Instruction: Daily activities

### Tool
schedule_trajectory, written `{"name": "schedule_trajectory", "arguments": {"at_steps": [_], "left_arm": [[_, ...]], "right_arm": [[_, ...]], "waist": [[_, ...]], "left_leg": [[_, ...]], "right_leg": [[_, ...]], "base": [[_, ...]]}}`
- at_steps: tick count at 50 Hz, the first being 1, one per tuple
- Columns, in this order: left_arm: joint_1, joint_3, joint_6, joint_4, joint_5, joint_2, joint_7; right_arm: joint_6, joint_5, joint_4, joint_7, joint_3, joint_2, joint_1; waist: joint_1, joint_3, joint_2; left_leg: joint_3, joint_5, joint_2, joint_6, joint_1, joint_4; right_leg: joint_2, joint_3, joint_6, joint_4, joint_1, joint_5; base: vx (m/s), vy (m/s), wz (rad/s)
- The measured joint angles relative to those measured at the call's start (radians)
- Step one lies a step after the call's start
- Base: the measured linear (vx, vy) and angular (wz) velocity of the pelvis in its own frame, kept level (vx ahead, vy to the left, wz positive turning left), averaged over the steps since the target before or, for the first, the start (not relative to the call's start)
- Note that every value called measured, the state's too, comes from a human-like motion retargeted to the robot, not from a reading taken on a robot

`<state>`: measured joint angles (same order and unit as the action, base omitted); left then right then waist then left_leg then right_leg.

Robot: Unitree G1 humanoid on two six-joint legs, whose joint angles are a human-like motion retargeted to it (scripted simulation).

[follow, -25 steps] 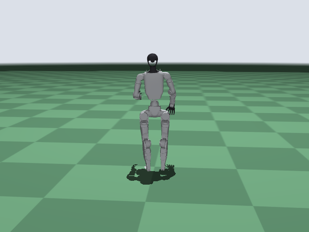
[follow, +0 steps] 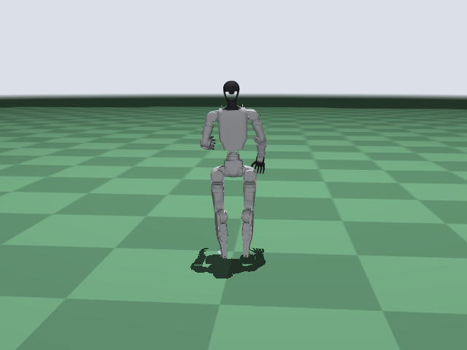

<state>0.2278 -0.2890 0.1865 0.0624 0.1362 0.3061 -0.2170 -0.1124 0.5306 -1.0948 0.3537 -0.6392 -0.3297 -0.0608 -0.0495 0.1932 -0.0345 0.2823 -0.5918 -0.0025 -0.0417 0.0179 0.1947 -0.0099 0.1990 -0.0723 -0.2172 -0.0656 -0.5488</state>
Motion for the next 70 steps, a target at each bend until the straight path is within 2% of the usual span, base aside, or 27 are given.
{"name": "schedule_trajectory", "arguments": {"at_steps": [17, 27, 30, 35, 40, 44, 50, 55, 60, 70], "left_arm": [[-0.043, -0.045, 0.018, -0.029, -0.047, 0.067, 0.062], [-0.072, -0.064, 0.027, -0.07, -0.047, 0.062, 0.075], [-0.147, -0.075, 0.046, -0.171, -0.035, 0.028, 0.078], [-0.295, -0.122, 0.065, -0.311, 0.006, 0.045, 0.082], [-0.565, -0.226, 0.081, -0.454, 0.106, 0.034, 0.081], [-0.813, -0.33, 0.075, -0.513, 0.213, -0.03, 0.082], [-1.119, -0.475, 0.059, -0.504, 0.344, -0.159, 0.1], [-1.287, -0.562, 0.051, -0.46, 0.416, -0.239, 0.128], [-1.386, -0.618, 0.046, -0.423, 0.465, -0.279, 0.158], [-1.464, -0.66, 0.044, -0.402, 0.513, -0.283, 0.207]], "right_arm": [[-0.019, 0.051, 0.025, -0.015, -0.066, -0.012, -0.017], [-0.027, 0.081, 0.024, -0.031, -0.101, -0.003, -0.027], [-0.025, 0.082, 0.019, -0.027, -0.114, 0.006, -0.024], [-0.015, 0.084, 0.002, -0.023, -0.153, 0.008, -0.031], [0.0, 0.077, -0.025, -0.035, -0.219, 0.017, -0.04], [0.008, 0.05, -0.04, -0.047, -0.262, 0.021, -0.056], [0.009, 0.019, -0.037, -0.059, -0.301, 0.013, -0.086], [0.004, 0.016, -0.023, -0.066, -0.321, -0.008, -0.08], [0.003, 0.029, -0.016, -0.077, -0.332, -0.029, -0.043], [0.009, 0.052, -0.019, -0.092, -0.334, -0.047, 0.002]], "waist": [[0.009, 0.019, 0.0], [0.01, 0.032, -0.003], [0.009, 0.042, -0.005], [0.0, 0.056, 0.003], [0.007, 0.081, 0.011], [0.024, 0.101, 0.019], [0.055, 0.125, 0.032], [0.081, 0.136, 0.042], [0.101, 0.143, 0.051], [0.118, 0.152, 0.056]], "left_leg": [[-0.011, 0.026, -0.012, 0.002, 0.014, -0.028], [-0.01, 0.029, -0.011, 0.005, 0.024, -0.028], [-0.011, 0.028, -0.01, 0.006, 0.027, -0.025], [-0.016, 0.028, -0.011, 0.01, 0.032, -0.021], [-0.025, 0.028, -0.01, 0.018, 0.042, -0.01], [-0.03, 0.026, -0.008, 0.026, 0.061, 0.009], [-0.03, 0.024, -0.002, 0.034, 0.097, 0.04], [-0.023, 0.021, 0.004, 0.036, 0.121, 0.061], [-0.015, 0.017, 0.01, 0.035, 0.135, 0.074], [-0.002, 0.008, 0.019, 0.035, 0.147, 0.086]], "right_leg": [[-0.014, 0.006, -0.001, -0.053, -0.049, -0.02], [-0.013, 0.0, -0.003, -0.059, -0.064, -0.019], [-0.013, -0.004, -0.006, -0.059, -0.066, -0.017], [-0.012, -0.01, -0.012, -0.061, -0.072, -0.012], [-0.012, -0.016, -0.02, -0.071, -0.082, -0.005], [-0.012, -0.021, -0.027, -0.08, -0.096, 0.001], [-0.01, -0.026, -0.038, -0.081, -0.121, 0.015], [-0.006, -0.029, -0.048, -0.073, -0.135, 0.027], [-0.002, -0.033, -0.056, -0.063, -0.142, 0.037], [0.006, -0.041, -0.065, -0.046, -0.145, 0.049]], "base": [[0.0, 0.0, 0.0], [0.0, 0.0, 0.0], [0.0, 0.0, 0.0], [0.0, 0.0, 0.0], [-0.02, 0.0, -0.01], [-0.06, 0.01, -0.04], [-0.04, 0.0, -0.04], [0.0, 0.0, 0.0], [0.0, 0.0, 0.0], [0.0, 0.0, 0.0]]}}
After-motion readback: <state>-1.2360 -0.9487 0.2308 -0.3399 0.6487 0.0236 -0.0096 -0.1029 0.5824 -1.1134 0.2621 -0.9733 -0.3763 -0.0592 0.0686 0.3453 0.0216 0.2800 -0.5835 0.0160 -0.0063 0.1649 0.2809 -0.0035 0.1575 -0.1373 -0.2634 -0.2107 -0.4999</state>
